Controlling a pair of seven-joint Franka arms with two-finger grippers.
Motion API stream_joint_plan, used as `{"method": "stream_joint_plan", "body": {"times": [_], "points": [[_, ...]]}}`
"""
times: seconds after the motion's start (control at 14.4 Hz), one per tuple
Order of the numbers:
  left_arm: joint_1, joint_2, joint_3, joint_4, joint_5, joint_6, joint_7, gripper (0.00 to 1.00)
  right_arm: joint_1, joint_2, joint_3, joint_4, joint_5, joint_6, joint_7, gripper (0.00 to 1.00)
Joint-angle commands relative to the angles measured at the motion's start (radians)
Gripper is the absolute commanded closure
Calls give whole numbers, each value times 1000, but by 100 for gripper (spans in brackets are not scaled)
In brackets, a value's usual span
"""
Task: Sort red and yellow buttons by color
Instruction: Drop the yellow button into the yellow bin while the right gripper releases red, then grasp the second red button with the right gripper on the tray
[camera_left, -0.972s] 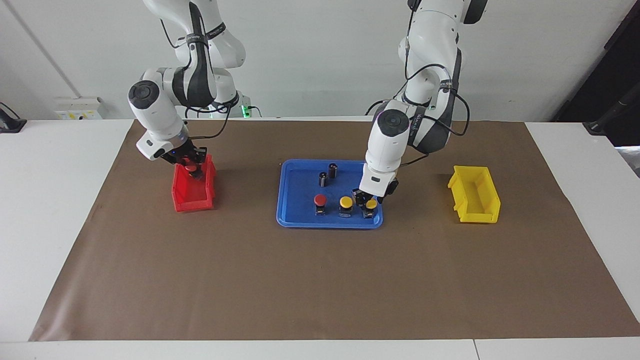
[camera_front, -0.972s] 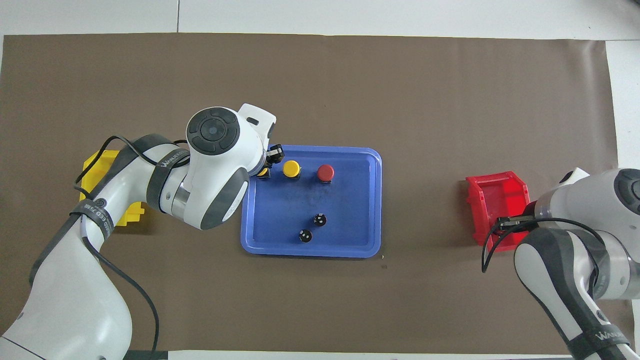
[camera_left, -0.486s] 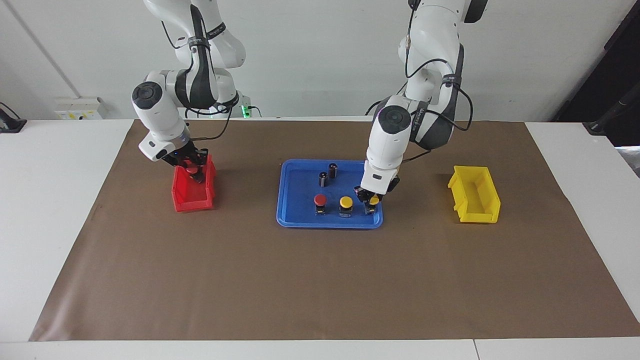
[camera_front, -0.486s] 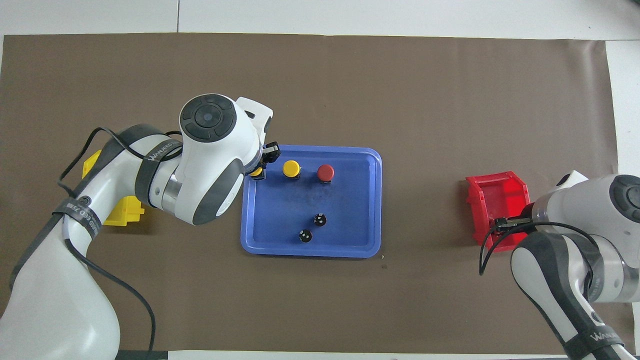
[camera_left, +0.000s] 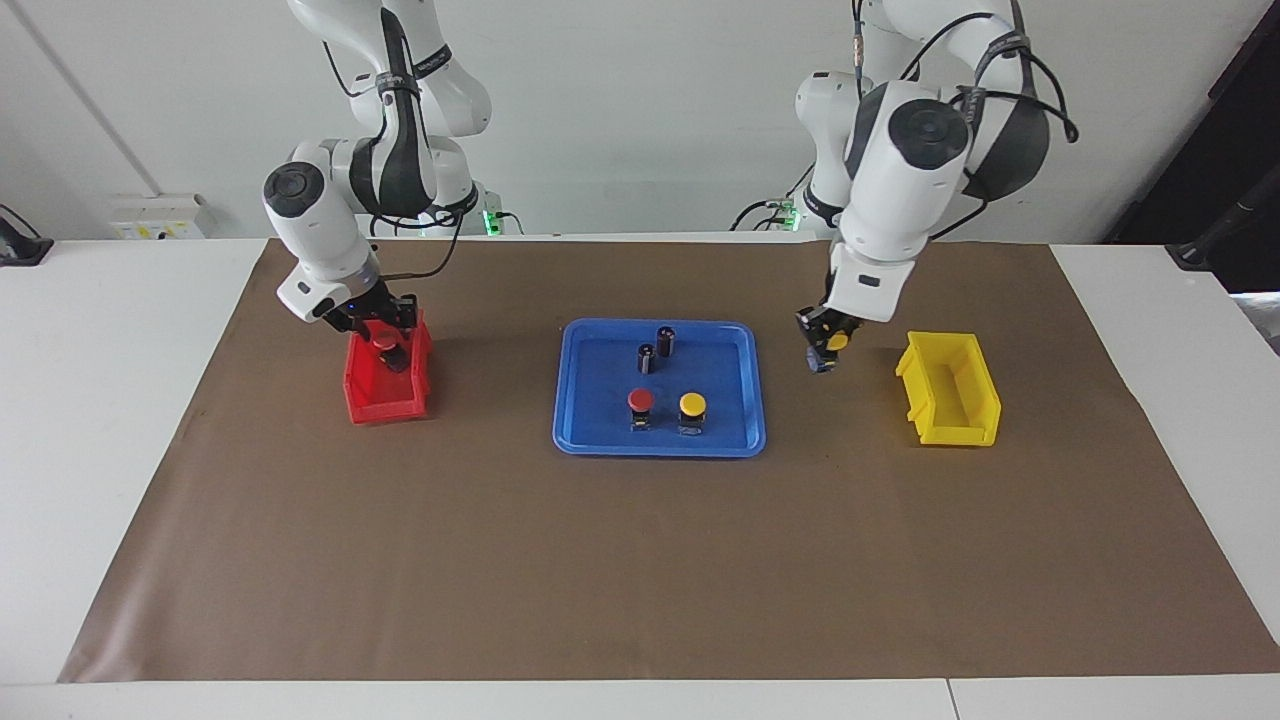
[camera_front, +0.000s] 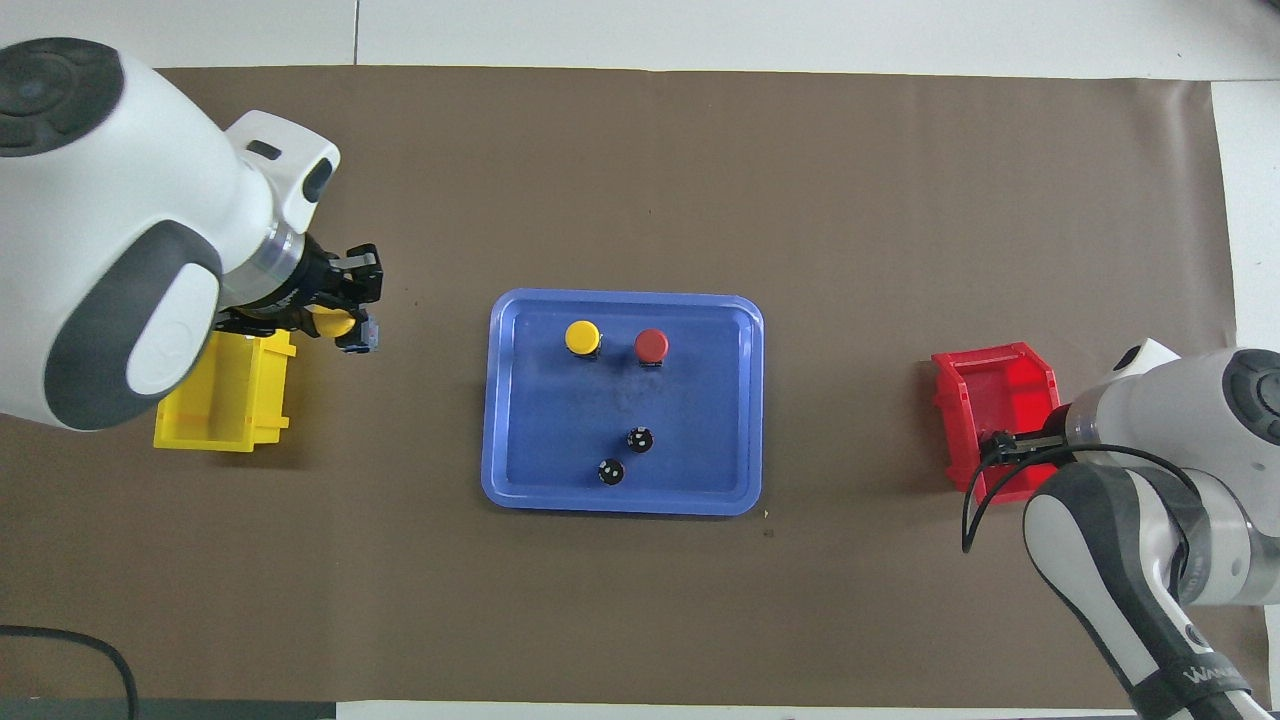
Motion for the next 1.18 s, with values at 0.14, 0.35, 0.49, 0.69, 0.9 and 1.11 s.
{"method": "stream_joint_plan", "body": {"times": [0.14,0.35,0.49,0.69,0.9,1.11], "points": [[197,-38,-5,-72,-2,36,324,98,2,24,9,198,4,-184,-29,35],[240,-75,-3,-207,-2,142,406,98,58,29,12,290,11,-215,-19,35],[270,-93,-3,-288,-2,201,440,98,143,56,12,354,59,-229,68,26],[316,-93,-3,-325,-2,227,490,98,272,170,12,558,77,-282,255,20],[327,-93,-3,-365,-2,265,495,98,420,299,12,748,74,-284,484,20],[327,-104,-3,-448,-2,314,487,98,533,441,12,911,51,-263,664,14]]}}
